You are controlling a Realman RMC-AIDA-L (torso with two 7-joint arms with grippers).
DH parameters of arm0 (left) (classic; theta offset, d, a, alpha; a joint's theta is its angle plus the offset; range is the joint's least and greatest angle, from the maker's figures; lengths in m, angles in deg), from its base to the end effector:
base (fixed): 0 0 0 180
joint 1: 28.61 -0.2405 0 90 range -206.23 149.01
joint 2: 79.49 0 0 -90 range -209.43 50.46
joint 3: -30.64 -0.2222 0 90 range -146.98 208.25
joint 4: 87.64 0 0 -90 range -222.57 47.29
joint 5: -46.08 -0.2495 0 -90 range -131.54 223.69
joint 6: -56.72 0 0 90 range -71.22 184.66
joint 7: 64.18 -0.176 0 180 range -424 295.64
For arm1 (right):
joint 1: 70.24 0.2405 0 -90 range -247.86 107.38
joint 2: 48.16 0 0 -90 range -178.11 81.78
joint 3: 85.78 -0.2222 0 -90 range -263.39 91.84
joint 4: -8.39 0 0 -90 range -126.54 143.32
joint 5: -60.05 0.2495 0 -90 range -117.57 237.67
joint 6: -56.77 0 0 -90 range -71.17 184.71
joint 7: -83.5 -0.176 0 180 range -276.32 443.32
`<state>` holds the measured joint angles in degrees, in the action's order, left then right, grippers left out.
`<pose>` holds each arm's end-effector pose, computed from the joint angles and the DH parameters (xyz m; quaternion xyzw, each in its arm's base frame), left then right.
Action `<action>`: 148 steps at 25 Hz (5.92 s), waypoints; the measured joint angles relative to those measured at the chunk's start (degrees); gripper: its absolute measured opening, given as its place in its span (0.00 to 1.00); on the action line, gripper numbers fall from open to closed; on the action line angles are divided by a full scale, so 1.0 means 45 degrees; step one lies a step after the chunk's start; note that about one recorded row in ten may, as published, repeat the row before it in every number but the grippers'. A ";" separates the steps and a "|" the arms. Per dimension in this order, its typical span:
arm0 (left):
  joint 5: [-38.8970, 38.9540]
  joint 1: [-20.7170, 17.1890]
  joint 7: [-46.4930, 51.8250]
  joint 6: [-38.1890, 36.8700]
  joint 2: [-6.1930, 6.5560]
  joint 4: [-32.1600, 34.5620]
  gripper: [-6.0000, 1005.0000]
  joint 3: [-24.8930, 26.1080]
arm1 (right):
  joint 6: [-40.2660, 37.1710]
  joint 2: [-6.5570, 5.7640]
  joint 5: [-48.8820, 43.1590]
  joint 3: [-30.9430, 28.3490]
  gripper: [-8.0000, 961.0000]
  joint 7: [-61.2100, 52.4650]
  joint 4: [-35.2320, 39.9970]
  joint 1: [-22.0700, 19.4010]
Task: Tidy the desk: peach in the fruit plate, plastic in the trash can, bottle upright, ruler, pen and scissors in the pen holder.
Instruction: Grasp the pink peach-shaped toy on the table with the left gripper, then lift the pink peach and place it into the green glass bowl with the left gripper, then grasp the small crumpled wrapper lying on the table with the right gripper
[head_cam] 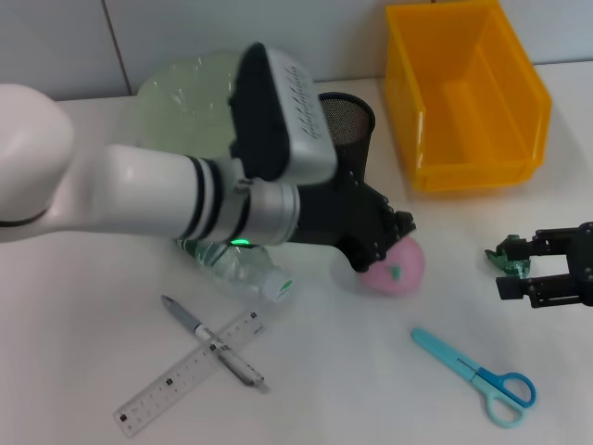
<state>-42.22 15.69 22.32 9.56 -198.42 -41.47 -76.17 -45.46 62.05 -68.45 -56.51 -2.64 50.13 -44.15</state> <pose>-0.0741 0.3800 -0.1655 -0.9901 0.0300 -0.0972 0.0971 0.3122 0.3170 0.0729 -0.9368 0.2899 0.1600 0.1128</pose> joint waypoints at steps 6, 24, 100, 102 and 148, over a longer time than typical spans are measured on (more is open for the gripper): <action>-0.0062 -0.0153 0.0060 -0.0340 0.0018 0.0051 0.05 0.0190 | -0.0009 0.0000 0.0010 0.0000 0.73 0.0000 0.0033 0.0041; -0.0101 0.0459 0.0165 0.0999 -0.0054 -0.0921 0.45 -0.0864 | -0.0035 0.0040 0.0016 -0.0001 0.72 -0.0044 0.0040 0.0030; 1.1494 -0.0770 -0.8206 -0.0066 -0.0054 -0.5120 0.09 0.5882 | 0.0456 0.0297 0.0180 -0.0020 0.70 0.0077 0.0080 0.0474; 1.1661 -0.0377 -0.8925 0.0508 -0.0055 -0.5720 0.09 0.5870 | 0.0551 0.0297 0.0206 -0.0020 0.70 0.0079 0.0076 0.0531; 0.4954 -0.3708 -0.1897 -0.6658 0.1522 -0.1858 0.81 0.4537 | 0.0006 0.0315 -0.1032 0.2266 0.68 -0.5664 0.4514 0.1912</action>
<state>-19.93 -1.00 13.78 -20.40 -191.57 -49.83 -55.75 -45.43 63.46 -73.09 -46.31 -28.12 70.45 -35.54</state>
